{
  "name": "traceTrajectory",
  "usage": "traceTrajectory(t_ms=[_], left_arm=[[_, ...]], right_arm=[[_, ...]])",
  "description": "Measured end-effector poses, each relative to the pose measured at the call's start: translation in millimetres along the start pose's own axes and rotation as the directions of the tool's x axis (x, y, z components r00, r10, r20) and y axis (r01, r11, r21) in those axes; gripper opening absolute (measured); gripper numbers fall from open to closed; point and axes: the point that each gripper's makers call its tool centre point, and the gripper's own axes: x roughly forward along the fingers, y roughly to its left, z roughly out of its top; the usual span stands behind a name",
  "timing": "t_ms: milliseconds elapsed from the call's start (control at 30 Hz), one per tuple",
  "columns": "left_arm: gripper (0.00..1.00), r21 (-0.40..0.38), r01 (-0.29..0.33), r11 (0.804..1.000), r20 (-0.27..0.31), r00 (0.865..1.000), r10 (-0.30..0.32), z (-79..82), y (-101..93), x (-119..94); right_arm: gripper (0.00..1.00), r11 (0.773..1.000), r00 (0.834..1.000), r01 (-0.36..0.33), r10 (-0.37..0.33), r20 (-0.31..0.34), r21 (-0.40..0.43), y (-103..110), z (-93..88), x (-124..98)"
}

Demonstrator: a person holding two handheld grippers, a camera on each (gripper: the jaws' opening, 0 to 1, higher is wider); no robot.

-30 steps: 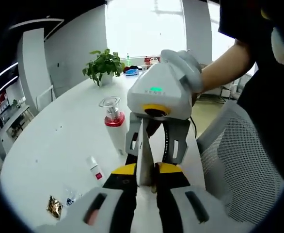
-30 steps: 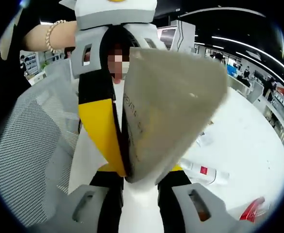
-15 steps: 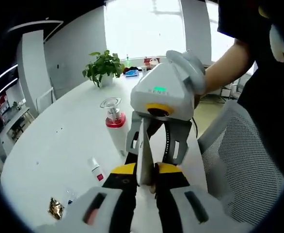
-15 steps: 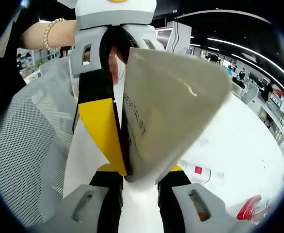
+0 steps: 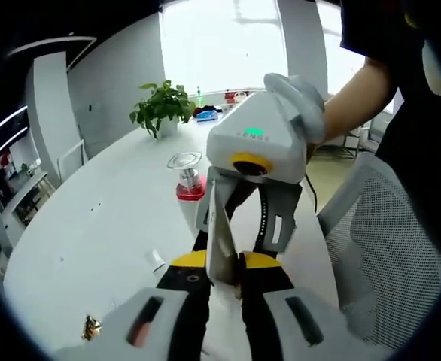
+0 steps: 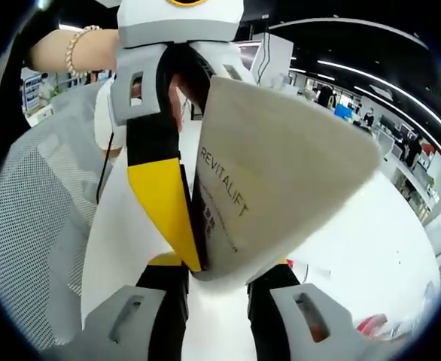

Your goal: Arrange the skincare products in the storage area until every visible bottle or jar stands upright without overlapping.

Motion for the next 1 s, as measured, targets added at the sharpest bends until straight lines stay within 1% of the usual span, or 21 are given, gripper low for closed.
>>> traceTrajectory(t_ms=[267, 400, 533, 600, 667, 700, 800, 1000], left_arm=[[0.11, 0.018, -0.002, 1.0, 0.03, 1.0, 0.002, 3.3, 4.4, 5], [0.11, 0.031, -0.004, 1.0, 0.041, 0.999, 0.002, 5.8, 6.9, 7], [0.11, 0.044, -0.005, 0.999, 0.054, 0.999, 0.002, 8.3, 10.3, 9], [0.11, 0.052, -0.008, 0.999, 0.061, 0.998, 0.005, 9.2, 13.7, 12], [0.11, 0.056, -0.011, 0.998, 0.066, 0.998, 0.007, 10.7, 15.1, 13], [0.11, 0.058, -0.009, 0.998, 0.069, 0.998, 0.005, 11.1, 15.9, 14], [0.11, 0.071, -0.007, 0.997, 0.079, 0.997, 0.001, 14.5, 19.1, 18], [0.11, 0.082, 0.004, 0.997, 0.095, 0.995, -0.012, 19.1, 26.8, 25]], right_arm=[[0.32, 0.997, 0.997, 0.077, -0.077, -0.014, 0.009, -10, -2.8, -4], [0.32, 0.992, 0.993, 0.118, -0.117, -0.02, 0.038, -14, -8.4, -10], [0.32, 0.987, 0.989, 0.146, -0.144, -0.038, 0.067, -13, -17.7, -14], [0.33, 0.985, 0.985, 0.163, -0.159, -0.06, 0.059, -9, -24.4, -18], [0.33, 0.981, 0.983, 0.177, -0.172, -0.067, 0.083, -8, -31.8, -20], [0.34, 0.977, 0.982, 0.186, -0.179, -0.065, 0.108, -6, -35.1, -23], [0.33, 0.973, 0.981, 0.189, -0.18, -0.079, 0.133, 0, -44.3, -30], [0.34, 0.96, 0.977, 0.204, -0.188, -0.097, 0.194, 10, -60.8, -43]])
